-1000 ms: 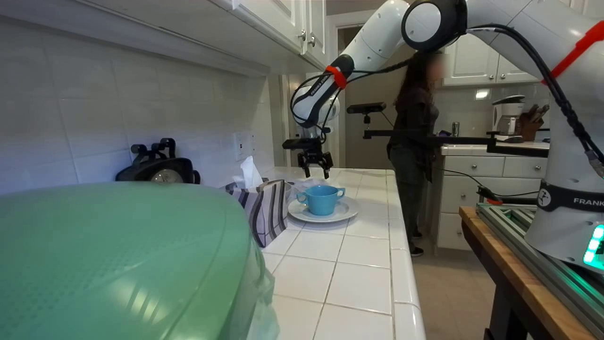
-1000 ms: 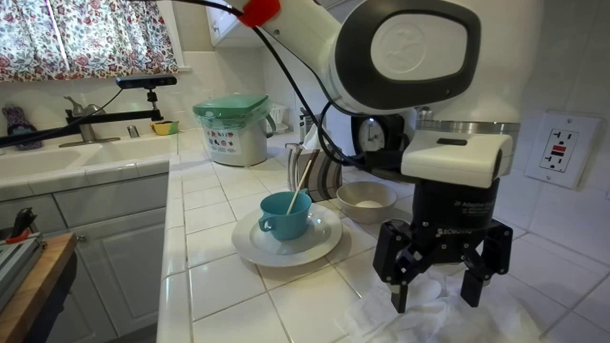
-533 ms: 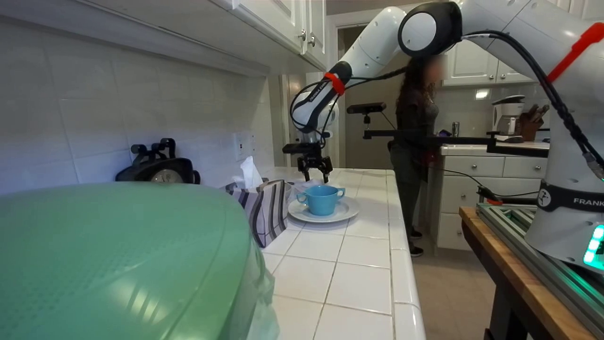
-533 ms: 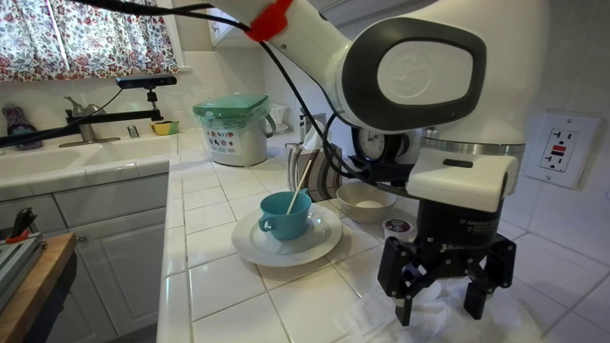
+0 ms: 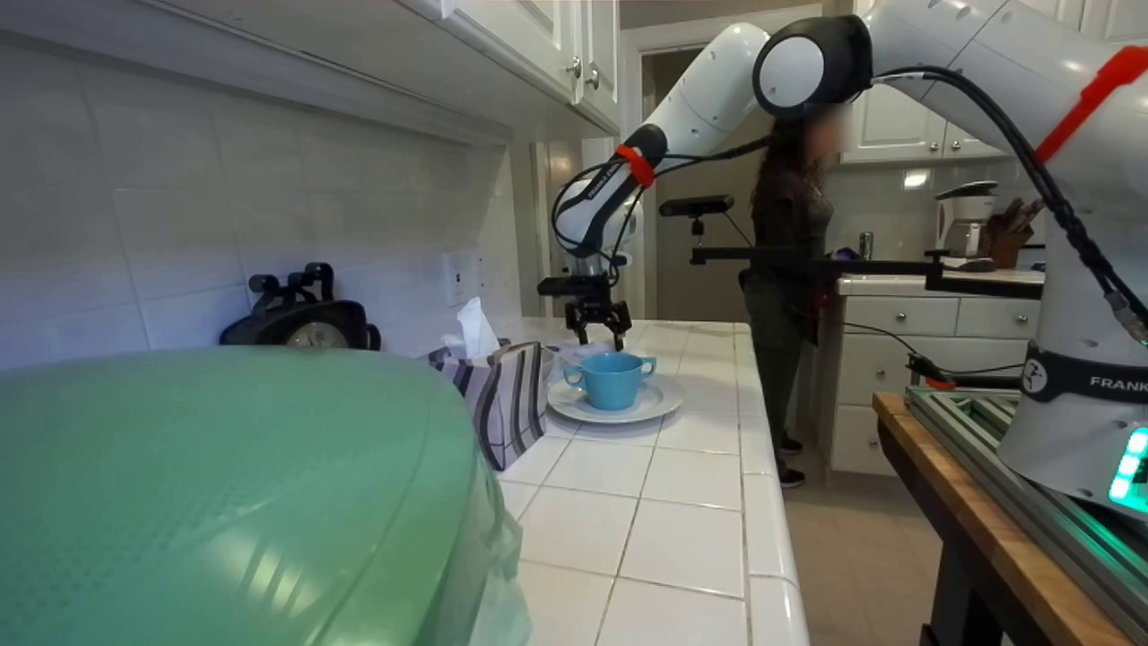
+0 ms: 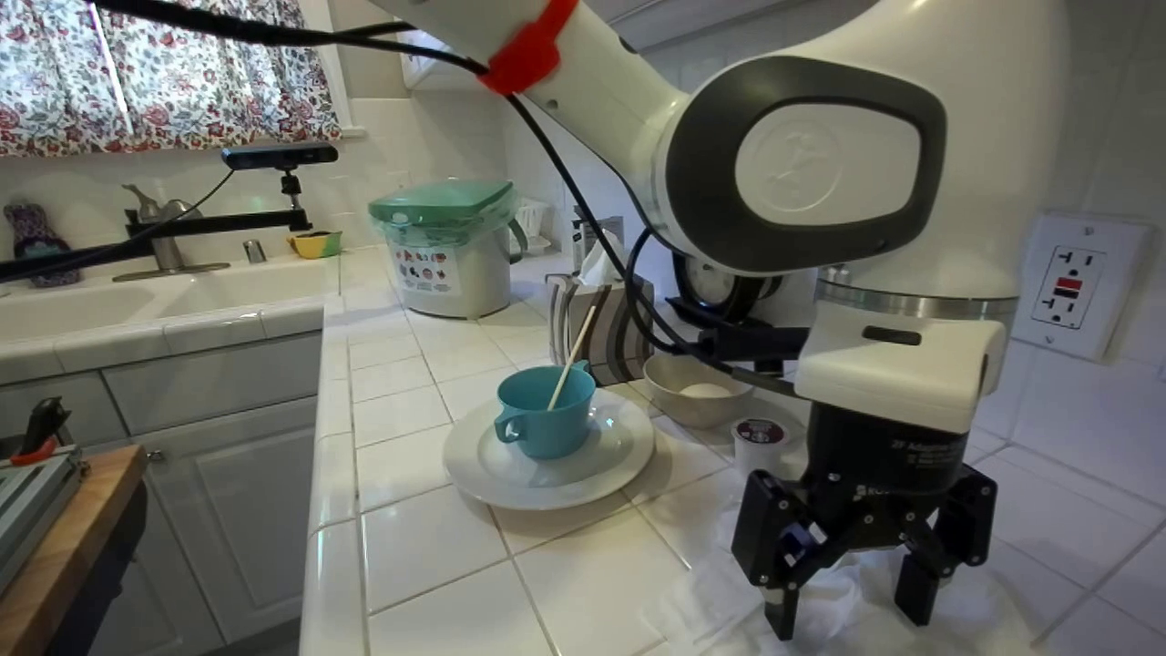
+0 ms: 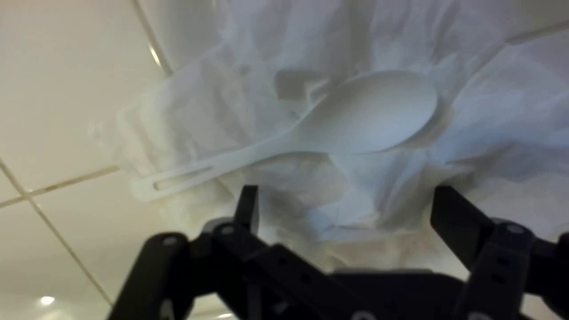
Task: Move the napkin on the counter forward
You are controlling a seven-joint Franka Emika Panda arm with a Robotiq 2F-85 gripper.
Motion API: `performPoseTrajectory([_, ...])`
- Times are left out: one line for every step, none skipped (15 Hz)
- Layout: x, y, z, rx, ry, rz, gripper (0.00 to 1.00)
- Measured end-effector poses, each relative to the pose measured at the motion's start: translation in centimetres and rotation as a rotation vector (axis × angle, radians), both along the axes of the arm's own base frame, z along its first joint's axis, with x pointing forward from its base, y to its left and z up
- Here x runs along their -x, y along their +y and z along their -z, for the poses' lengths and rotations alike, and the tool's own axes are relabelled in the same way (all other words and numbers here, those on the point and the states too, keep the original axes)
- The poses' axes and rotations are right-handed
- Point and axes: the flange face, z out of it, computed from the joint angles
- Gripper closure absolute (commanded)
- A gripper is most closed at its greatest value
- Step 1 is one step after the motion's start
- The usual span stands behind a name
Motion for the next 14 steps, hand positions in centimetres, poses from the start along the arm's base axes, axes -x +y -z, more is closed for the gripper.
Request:
performPoseTrajectory([-0.1, 0.1, 0.2, -0.002, -0.001, -0.001, 0.26])
performPoseTrajectory([-0.1, 0.1, 0.3, -0.002, -0.003, -0.001, 0.34])
performPoseTrajectory([-0.3, 0.0, 0.1, -0.001, -0.010, -0.001, 0.42])
performPoseTrajectory([-0.4, -0.1, -0.1, 0.000, -0.015, -0.002, 0.51])
performPoseTrajectory([-0.6, -0.1, -0.3, 0.002, -0.020, -0.002, 0.58])
performPoseTrajectory([-0.7, -0.2, -0.5, 0.004, -0.024, -0.003, 0.67])
performPoseTrajectory([-0.7, -0.2, -0.6, 0.005, -0.026, -0.003, 0.73])
performPoseTrajectory([-0.8, -0.3, -0.7, 0.006, -0.028, -0.003, 0.81])
performPoseTrajectory([-0.8, -0.3, -0.7, 0.007, -0.030, -0.003, 0.89])
performPoseTrajectory([-0.8, -0.4, -0.8, 0.007, -0.031, -0.003, 0.96])
performPoseTrajectory([-0.8, -0.5, -0.8, 0.007, -0.032, -0.004, 1.00])
performPoseTrajectory([-0.7, -0.6, -0.9, 0.007, -0.032, -0.004, 1.00])
performPoseTrajectory([-0.7, -0.7, -0.9, 0.007, -0.031, -0.003, 1.00])
performPoseTrajectory([-0.7, -0.8, -0.9, 0.008, -0.032, -0.002, 1.00])
